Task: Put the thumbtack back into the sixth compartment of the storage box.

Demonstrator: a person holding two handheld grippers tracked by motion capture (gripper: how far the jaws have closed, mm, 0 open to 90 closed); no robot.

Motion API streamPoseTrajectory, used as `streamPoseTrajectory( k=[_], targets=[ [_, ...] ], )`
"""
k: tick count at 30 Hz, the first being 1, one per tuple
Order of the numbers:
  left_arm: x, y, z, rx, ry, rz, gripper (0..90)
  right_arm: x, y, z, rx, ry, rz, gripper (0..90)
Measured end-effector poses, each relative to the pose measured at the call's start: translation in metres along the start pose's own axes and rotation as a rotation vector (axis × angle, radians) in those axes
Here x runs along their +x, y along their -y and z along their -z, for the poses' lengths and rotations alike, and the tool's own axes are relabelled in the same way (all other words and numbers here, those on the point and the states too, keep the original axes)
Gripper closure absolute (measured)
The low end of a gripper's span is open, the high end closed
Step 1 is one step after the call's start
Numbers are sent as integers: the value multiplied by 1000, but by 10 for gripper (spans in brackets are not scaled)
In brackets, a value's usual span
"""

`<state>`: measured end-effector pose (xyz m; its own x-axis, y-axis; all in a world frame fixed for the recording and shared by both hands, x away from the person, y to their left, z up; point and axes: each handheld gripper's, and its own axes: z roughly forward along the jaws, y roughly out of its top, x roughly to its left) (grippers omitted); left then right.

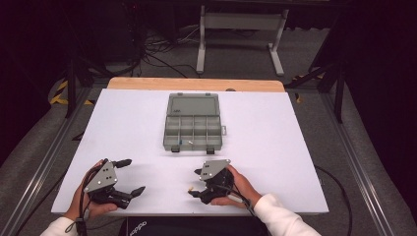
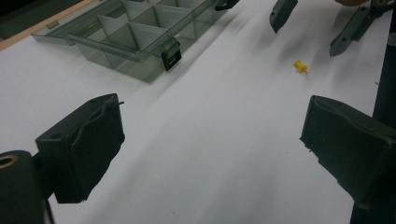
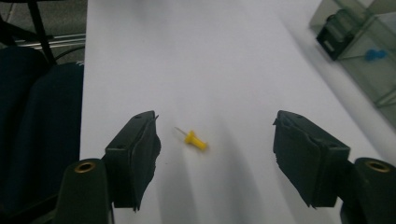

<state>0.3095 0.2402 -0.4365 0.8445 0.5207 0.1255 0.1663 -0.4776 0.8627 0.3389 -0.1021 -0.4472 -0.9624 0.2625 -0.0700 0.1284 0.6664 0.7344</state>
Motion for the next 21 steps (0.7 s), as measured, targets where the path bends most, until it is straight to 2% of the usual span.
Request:
streamPoseTrajectory(
  k=[3, 7, 9, 14, 21],
  targets=[
    [0, 0, 0, 0, 1, 0, 63, 2, 0, -5, 13, -7, 21, 366],
    [0, 0, -1, 2, 2, -3, 63, 3, 1, -14, 17, -34, 15, 451],
    [1, 0, -1, 2, 2, -2, 63, 2, 2, -17, 22, -49, 16, 520],
    [0, 0, 0, 2, 5, -1, 64, 0, 2, -19, 14, -73, 7, 597],
    [0, 0, -1, 4, 7, -4, 64, -3, 2, -19, 16, -87, -1, 805]
  ],
)
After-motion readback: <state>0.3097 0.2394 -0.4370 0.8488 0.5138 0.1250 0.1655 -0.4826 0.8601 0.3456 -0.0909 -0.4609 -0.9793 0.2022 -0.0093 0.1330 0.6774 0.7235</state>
